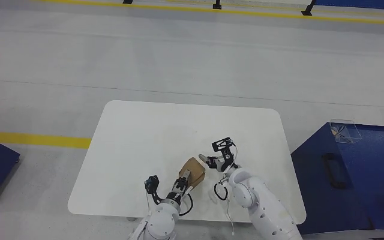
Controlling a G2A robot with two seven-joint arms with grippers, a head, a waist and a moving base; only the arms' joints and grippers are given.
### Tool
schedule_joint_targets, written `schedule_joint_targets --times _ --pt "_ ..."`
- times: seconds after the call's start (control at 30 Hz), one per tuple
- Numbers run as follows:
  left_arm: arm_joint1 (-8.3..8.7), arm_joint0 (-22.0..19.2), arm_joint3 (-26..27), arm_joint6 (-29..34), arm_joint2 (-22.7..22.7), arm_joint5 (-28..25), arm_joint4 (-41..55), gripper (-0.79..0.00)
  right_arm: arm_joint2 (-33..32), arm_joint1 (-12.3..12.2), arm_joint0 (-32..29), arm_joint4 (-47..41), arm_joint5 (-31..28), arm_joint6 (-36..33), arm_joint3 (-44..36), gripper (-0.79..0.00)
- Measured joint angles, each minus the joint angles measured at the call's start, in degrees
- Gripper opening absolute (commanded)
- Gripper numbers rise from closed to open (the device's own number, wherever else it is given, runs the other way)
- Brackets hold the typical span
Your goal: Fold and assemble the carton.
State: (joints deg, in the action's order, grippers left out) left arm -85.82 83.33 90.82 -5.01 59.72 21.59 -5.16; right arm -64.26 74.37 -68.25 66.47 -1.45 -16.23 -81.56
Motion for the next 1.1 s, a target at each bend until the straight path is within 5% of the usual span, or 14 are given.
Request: schedule_joint_targets --times 1.1 --pt "-0.42 -0.8 -1.3 0.2 0.1 1.8 -1.1 -0.296 2.7 1.0 1.5 1.8 -2.5 -2.2 3.4 0.0"
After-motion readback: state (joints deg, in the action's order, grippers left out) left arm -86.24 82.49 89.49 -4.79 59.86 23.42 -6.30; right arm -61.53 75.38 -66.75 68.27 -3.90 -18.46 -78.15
